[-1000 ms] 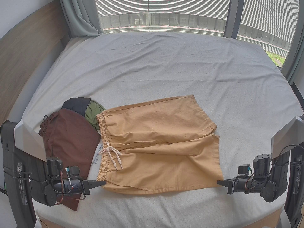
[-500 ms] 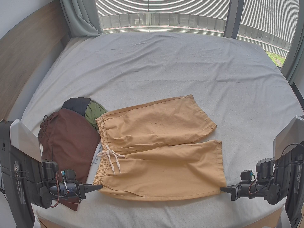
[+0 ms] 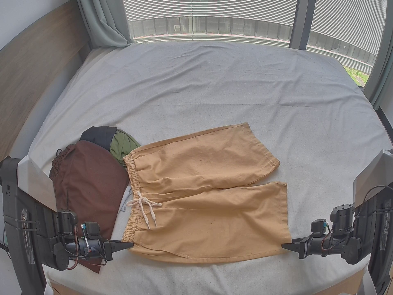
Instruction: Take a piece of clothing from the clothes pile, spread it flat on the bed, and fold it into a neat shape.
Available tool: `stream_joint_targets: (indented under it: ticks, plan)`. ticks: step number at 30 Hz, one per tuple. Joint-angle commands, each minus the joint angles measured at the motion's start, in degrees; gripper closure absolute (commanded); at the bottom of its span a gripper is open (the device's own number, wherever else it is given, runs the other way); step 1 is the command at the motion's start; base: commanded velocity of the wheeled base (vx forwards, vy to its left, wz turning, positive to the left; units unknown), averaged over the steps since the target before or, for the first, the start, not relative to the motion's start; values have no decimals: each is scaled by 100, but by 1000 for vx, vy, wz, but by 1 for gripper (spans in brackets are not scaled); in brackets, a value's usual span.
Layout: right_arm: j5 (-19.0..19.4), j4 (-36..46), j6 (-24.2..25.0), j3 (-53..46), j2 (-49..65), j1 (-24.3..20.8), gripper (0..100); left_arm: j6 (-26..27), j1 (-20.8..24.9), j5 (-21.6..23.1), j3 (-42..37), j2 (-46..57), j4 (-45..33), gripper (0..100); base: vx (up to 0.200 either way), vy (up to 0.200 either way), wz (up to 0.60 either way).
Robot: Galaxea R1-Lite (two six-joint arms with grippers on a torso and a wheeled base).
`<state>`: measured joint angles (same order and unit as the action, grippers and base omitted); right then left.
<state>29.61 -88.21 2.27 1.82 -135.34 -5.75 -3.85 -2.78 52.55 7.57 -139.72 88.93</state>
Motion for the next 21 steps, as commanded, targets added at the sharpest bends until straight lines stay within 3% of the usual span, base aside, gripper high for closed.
stream_joint_targets:
  ticks: [1, 21]
  plan:
    - [10, -3, 2, 47, -10, -5, 0, -10, -3, 0, 16, -47, 1, 0, 0, 0, 0]
    - [1, -3, -7, 47, -19, -57, 0, 7, 137, -43, 78, -188, 1, 0, 0, 0, 0]
